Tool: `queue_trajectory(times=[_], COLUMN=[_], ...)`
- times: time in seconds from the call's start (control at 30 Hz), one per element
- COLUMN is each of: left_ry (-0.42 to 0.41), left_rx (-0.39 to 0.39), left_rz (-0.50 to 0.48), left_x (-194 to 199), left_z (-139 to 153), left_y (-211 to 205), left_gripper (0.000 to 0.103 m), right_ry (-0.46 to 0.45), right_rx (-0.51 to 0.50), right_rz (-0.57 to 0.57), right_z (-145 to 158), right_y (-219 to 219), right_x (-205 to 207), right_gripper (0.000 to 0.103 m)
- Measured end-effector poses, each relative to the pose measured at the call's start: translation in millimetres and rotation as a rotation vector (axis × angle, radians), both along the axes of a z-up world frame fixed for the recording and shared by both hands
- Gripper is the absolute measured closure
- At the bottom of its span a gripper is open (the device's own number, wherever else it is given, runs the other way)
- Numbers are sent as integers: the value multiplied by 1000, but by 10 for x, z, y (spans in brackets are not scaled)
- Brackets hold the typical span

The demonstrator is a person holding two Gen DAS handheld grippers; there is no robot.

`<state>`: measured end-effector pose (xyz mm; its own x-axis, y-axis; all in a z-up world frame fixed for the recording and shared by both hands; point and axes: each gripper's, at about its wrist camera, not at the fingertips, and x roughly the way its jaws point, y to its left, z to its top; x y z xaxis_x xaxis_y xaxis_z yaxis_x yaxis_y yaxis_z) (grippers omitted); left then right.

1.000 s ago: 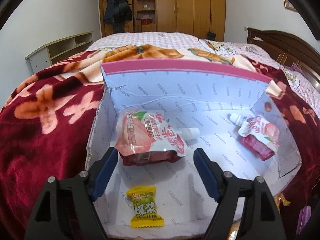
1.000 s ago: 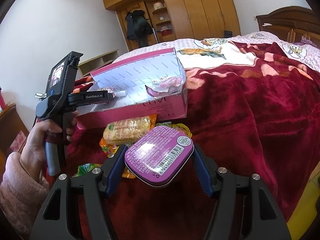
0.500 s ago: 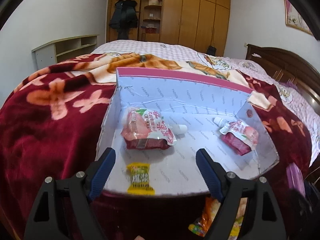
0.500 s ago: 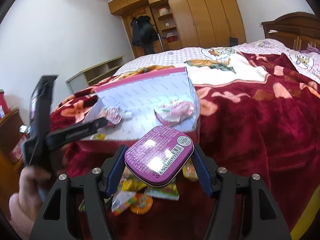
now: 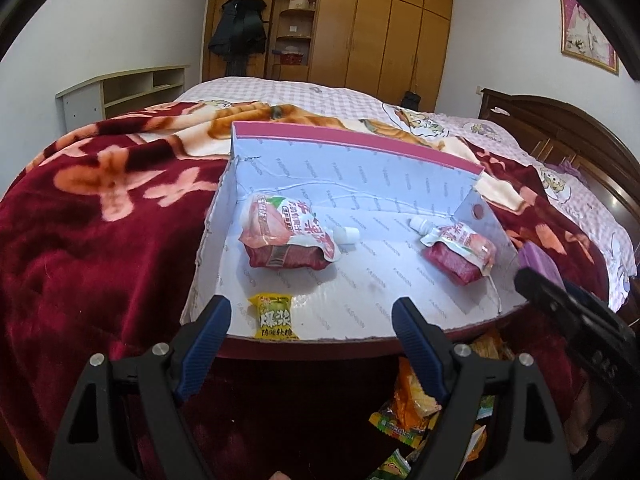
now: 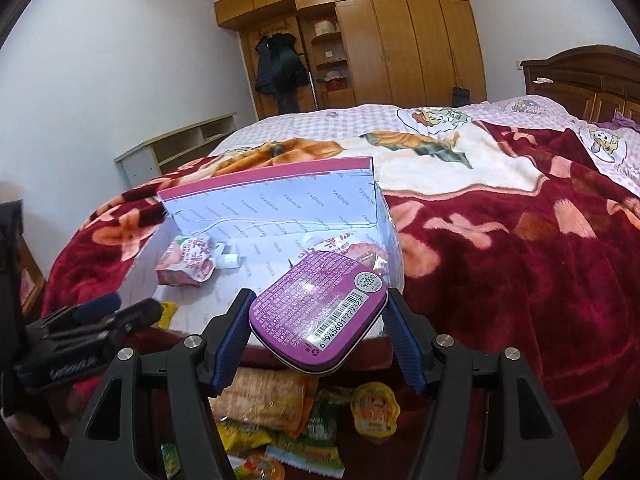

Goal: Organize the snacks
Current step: 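Open the left gripper to release the pouch while the right gripper carries the pink tin to the box, then open the right gripper to drop the pink tin in the box and withdraw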

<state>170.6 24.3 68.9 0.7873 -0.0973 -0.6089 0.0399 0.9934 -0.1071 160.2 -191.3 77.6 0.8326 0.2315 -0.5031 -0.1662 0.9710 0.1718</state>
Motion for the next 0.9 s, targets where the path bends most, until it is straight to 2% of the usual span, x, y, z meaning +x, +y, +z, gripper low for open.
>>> queue_trajectory(times=[0.2, 0.63, 0.67, 0.73, 0.9], left_ry=[-16, -20, -20, -17, -13], left_rx=[33, 44, 45, 42, 30], left_rz=[-6, -2, -2, -2, -3], left_x=[-62, -73, -78, -79, -117], left_z=[-8, -21, -21, -23, -18], left_y=[-39, -48, -50, -48, -28], left_gripper=[17, 17, 17, 17, 17], right_ry=[17, 33, 31, 31, 24], right_rx=[-10, -36, -39, -31, -24], right_rz=[-9, -2, 1, 12, 5], right_z=[-51, -122, -119, -113, -83], right_y=[18, 106, 115, 117, 106], right_x=[113, 196, 192, 190, 156], right_gripper=[37, 37, 36, 29, 26])
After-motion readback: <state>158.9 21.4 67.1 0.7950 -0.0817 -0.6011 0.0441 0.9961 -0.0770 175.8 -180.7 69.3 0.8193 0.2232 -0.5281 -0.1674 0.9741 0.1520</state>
